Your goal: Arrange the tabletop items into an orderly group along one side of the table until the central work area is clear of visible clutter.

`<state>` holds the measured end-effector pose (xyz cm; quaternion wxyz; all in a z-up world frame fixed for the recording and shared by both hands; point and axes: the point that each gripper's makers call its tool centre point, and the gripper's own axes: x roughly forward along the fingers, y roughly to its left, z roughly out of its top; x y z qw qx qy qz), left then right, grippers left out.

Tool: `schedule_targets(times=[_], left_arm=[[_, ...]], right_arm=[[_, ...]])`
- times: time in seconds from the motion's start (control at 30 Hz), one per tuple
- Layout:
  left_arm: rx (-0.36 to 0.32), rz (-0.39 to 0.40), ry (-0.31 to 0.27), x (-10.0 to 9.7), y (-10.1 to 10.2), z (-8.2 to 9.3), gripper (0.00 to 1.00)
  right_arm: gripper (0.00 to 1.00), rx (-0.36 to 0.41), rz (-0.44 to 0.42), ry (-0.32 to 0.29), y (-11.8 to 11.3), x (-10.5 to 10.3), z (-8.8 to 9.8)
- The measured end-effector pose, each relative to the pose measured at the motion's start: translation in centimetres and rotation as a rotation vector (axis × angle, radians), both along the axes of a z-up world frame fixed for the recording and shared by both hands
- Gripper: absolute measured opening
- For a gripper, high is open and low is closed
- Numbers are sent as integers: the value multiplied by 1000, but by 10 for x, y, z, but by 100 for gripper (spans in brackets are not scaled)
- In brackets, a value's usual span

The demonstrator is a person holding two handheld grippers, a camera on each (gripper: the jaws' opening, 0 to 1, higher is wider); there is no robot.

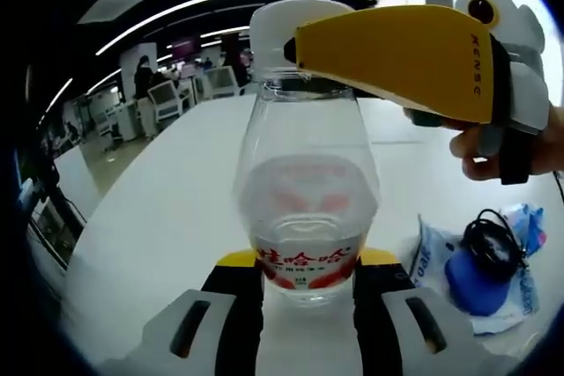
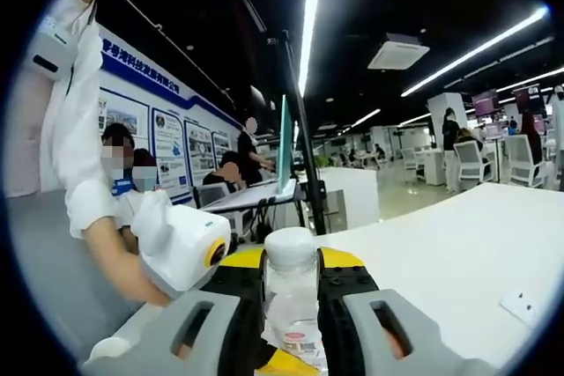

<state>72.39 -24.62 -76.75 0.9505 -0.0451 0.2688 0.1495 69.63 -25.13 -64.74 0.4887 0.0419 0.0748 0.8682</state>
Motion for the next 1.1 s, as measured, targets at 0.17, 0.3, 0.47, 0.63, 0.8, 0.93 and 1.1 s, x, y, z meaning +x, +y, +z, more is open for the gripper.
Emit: schedule_targets(times=[0.17,0.3,0.47,0.63,0.8,0.93,1.1], left_arm=[[19,-22,-11,-3,-10,5,36],[20,-29,-15,-5,-14,7,36],[15,-48,-16,0,-12,3,37],[10,-60,-20,1,-12,1,37],[-4,-61,-24,1,-10,1,37],[-7,-71,-26,1,-10,1,38],[18,-102,-39,4,-10,8,42]], right_arm=[[18,11,-15,19,-3,1,-2],[18,9,-23,16,-3,2,-1],[17,10,-30,10,-3,3,-2],[17,8,-31,15,-3,4,-2],[17,6,-29,14,-3,4,-2],[17,2,-29,9,-2,5,-3],[17,-2,-32,4,-2,5,-2]])
